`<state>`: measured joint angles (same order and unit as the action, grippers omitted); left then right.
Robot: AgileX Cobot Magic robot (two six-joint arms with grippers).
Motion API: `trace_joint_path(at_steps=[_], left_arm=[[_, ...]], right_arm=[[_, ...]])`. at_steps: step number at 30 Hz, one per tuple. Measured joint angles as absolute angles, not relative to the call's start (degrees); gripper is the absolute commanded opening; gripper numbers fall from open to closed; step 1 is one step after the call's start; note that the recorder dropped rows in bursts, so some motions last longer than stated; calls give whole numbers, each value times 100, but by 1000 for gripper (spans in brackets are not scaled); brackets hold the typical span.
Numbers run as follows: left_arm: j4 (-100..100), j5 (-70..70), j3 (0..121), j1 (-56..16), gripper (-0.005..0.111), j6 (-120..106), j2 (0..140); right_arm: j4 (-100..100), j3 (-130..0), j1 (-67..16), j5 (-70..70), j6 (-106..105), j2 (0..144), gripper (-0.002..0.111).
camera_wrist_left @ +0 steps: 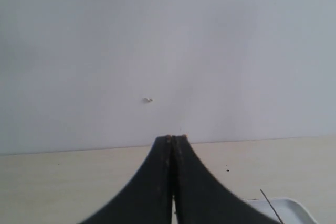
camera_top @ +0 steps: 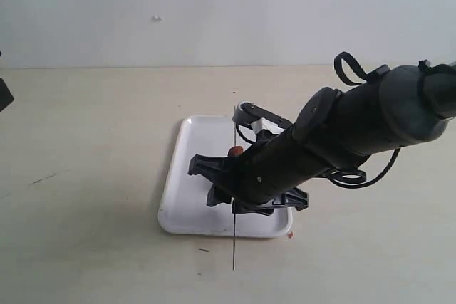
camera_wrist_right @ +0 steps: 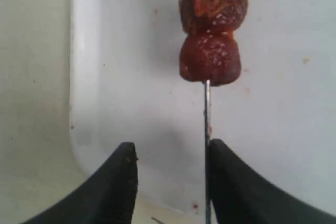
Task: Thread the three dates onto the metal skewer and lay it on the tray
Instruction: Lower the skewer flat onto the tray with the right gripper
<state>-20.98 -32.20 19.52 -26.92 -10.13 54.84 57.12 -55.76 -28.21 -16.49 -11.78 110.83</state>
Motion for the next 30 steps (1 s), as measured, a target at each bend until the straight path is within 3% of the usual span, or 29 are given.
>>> trace_joint_path(at_steps=[15,30], left_arm=[[-2098,-2894,1942,-2692,0,-1013,5112],[-2098,-2745,1930,-2692,0,-1013,5113]], right_arm=[[5053,-5587,-2821,-1437,-622,11093,43],[4092,-6100,-2707,-2316,711,11160,41]])
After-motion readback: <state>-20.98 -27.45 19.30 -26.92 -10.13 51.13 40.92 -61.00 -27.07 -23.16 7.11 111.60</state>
